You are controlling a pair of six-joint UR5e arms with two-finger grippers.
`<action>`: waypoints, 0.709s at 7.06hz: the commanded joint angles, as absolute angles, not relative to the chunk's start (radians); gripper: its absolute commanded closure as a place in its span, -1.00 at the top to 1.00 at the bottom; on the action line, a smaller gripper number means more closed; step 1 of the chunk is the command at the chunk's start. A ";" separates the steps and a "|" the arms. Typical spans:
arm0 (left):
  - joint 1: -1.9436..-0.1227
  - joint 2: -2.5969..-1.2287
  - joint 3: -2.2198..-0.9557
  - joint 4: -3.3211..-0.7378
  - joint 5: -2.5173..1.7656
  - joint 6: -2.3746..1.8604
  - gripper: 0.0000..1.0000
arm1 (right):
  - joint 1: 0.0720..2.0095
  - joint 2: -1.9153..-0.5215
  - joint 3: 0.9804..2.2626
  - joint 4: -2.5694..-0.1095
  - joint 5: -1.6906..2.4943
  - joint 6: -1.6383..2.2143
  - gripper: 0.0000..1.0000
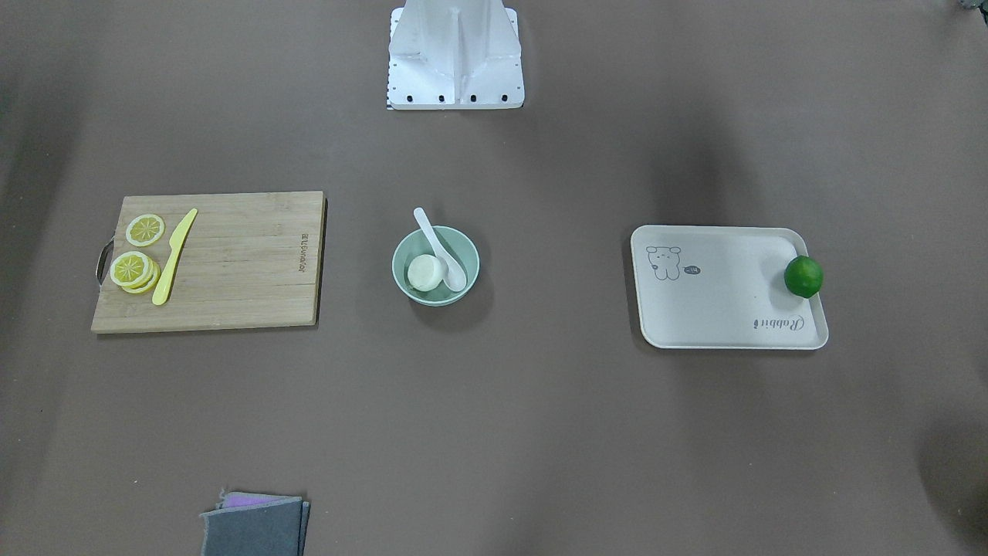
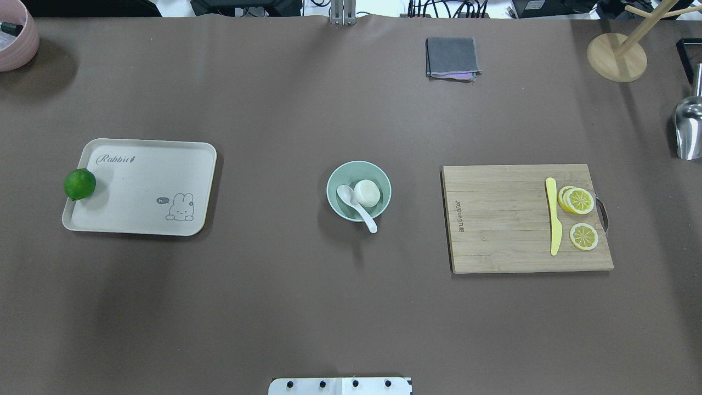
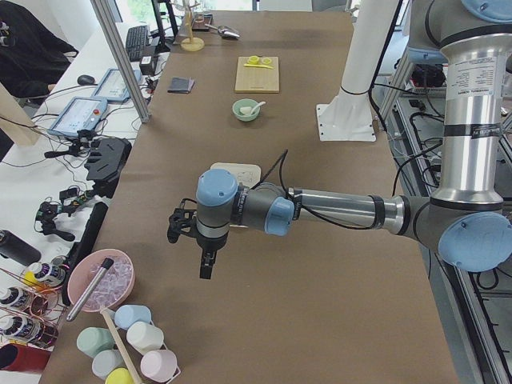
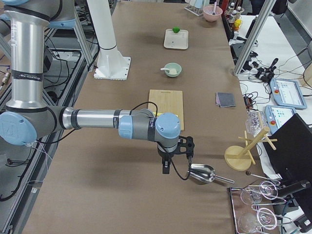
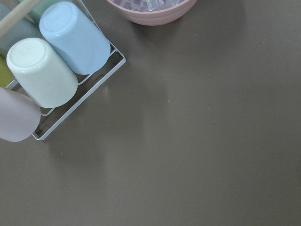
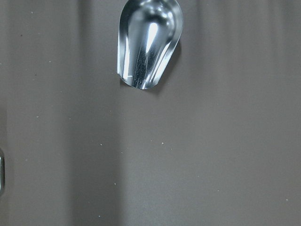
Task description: Put spoon and bun in bowl
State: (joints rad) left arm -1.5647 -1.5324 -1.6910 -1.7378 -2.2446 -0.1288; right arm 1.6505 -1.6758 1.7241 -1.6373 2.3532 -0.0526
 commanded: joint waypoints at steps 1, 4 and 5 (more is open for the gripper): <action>-1.565 -1.532 -1.693 -1.736 -2.246 -0.129 0.96 | 1.651 -1.675 1.724 -1.637 2.355 -0.054 1.00; -1.565 -1.537 -1.695 -1.736 -2.246 -0.129 0.96 | 1.651 -1.675 1.724 -1.637 2.372 -0.055 1.00; -1.565 -1.537 -1.697 -1.738 -2.246 -0.129 0.96 | 1.651 -1.675 1.726 -1.637 2.373 -0.055 1.00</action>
